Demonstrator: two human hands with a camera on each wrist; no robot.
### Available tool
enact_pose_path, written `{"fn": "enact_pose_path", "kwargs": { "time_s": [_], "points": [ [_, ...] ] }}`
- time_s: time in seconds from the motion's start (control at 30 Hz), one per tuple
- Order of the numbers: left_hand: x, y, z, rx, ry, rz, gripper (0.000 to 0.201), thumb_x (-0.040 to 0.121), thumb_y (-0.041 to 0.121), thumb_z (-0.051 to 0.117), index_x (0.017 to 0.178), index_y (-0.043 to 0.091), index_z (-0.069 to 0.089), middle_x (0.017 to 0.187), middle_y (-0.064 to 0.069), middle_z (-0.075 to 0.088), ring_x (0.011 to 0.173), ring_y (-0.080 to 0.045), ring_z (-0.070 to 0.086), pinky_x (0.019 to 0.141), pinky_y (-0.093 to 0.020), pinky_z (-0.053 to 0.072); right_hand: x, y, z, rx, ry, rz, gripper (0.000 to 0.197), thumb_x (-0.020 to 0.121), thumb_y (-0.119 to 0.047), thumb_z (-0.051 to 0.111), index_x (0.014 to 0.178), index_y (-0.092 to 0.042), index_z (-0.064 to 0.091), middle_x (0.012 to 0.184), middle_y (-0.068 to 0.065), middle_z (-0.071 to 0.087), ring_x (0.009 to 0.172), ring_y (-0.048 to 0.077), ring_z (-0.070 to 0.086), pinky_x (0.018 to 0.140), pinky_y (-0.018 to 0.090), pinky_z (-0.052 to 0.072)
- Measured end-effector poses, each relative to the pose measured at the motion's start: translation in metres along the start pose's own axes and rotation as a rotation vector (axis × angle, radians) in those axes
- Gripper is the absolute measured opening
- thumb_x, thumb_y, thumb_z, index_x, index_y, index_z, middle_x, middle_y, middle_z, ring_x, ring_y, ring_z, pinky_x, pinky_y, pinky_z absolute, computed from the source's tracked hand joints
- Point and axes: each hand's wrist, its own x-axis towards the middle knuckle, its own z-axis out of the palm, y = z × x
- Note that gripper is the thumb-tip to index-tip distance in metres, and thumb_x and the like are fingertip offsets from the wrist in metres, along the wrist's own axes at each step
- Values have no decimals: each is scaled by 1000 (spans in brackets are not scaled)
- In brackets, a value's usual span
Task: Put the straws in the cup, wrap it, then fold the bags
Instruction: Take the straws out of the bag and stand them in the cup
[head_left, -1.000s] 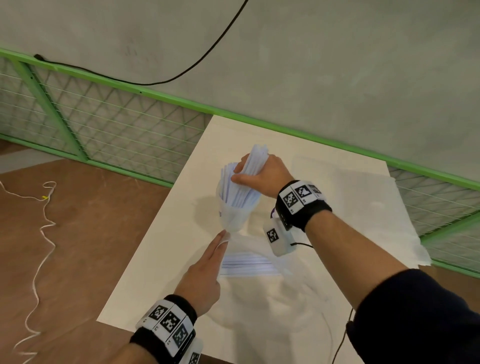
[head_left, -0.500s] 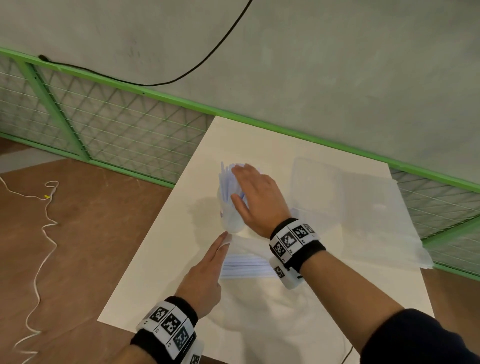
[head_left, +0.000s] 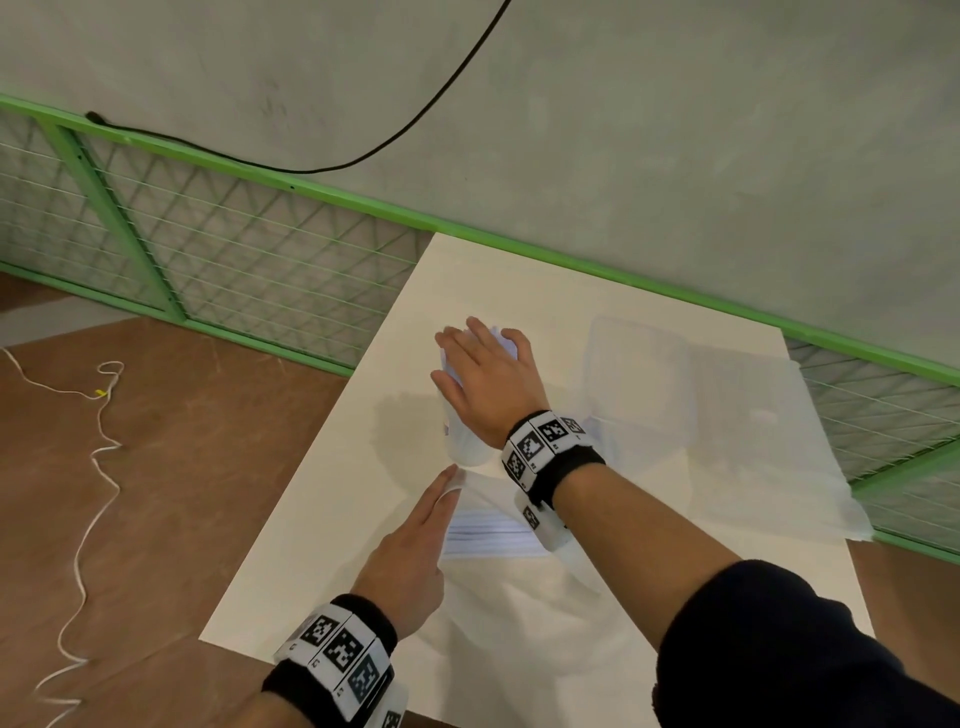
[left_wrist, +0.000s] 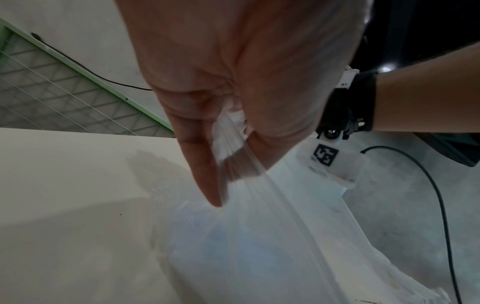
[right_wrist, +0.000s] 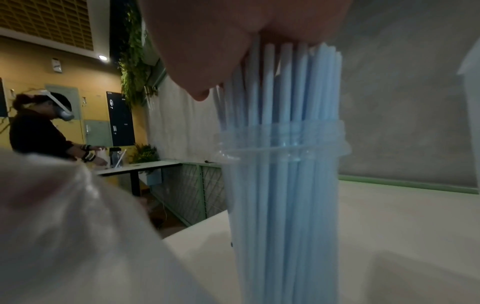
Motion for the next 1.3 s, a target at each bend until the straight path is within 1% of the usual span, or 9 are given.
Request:
{"fn": "enact_pose_path", "kwargs": {
  "time_s": [0.1, 0.2, 0.3, 0.43, 0.53, 0.6, 0.8, 1.07, 1.3],
  "points": [
    [0, -3, 0, 5, -6, -4, 100, 75, -13, 38, 152, 39, 3, 152, 36, -13, 124, -9, 50, 90, -28, 50, -7, -4, -15, 85, 185, -40, 49, 99, -40, 31, 135, -16, 54, 142, -2, 53, 137, 21, 39, 105, 44, 23],
    [1, -5, 1, 47, -23, -34, 99, 75, -10, 40, 150, 41, 2, 148, 41, -20, 107, -19, 62, 83, -36, 53, -39, -19, -30, 284, 443, -270, 29, 84, -10, 45, 95, -10, 72, 96, 5, 72, 87, 28, 66, 74, 38, 50],
    [4, -4, 0, 65, -21, -73, 99, 77, -7, 42, 148, 45, -3, 150, 39, -14, 101, -20, 62, 84, -35, 51, -97, -35, -23, 328, 255, -349, 24, 73, -6, 42, 70, -12, 64, 63, 3, 60, 53, 27, 56, 42, 31, 46],
    [6, -2, 5, 25, -24, 20, 101, 75, -13, 41, 151, 40, 0, 152, 36, -15, 133, -4, 40, 96, -31, 48, -141, -31, 17, 161, -484, -92, 35, 86, -2, 42, 117, -8, 57, 112, 12, 62, 100, 33, 59, 77, 44, 52],
    [7, 3, 9, -2, -29, 55, 101, 75, -13, 40, 152, 39, 1, 153, 36, -12, 138, 2, 28, 102, -26, 43, -145, -16, 43, 169, -633, 100, 63, 91, -3, 46, 150, -4, 25, 153, 14, 35, 137, 31, 39, 111, 37, 33],
    [6, 6, 10, -19, -35, 61, 101, 75, -14, 40, 151, 41, 1, 152, 36, -11, 138, 3, 27, 105, -24, 40, -143, -11, 54, 203, -684, 154, 69, 93, -7, 46, 154, -9, 14, 160, 9, 24, 144, 25, 29, 116, 33, 23],
    [6, 5, 10, -35, -21, 61, 101, 76, -14, 40, 151, 41, 2, 152, 36, -12, 139, 3, 26, 107, -26, 39, -139, -25, 69, 84, -653, 117, 37, 87, -9, 52, 124, -11, 48, 124, 9, 53, 118, 30, 49, 109, 42, 32],
    [4, 0, -1, -14, 29, 70, 102, 72, -15, 39, 150, 40, 4, 154, 34, -9, 134, 0, 36, 100, -26, 45, -167, -19, 65, 217, -570, 183, 24, 85, -28, 52, 105, -17, 46, 97, 7, 66, 83, 30, 56, 73, 33, 37],
    [7, -5, -4, -10, 56, 34, 99, 72, -16, 40, 152, 34, 11, 156, 31, -3, 134, -5, 38, 101, -22, 43, -192, -20, 27, 795, -164, 358, 37, 83, -24, 67, 62, -27, 37, 56, -10, 39, 54, 9, 40, 55, 26, 35]
  ]
}}
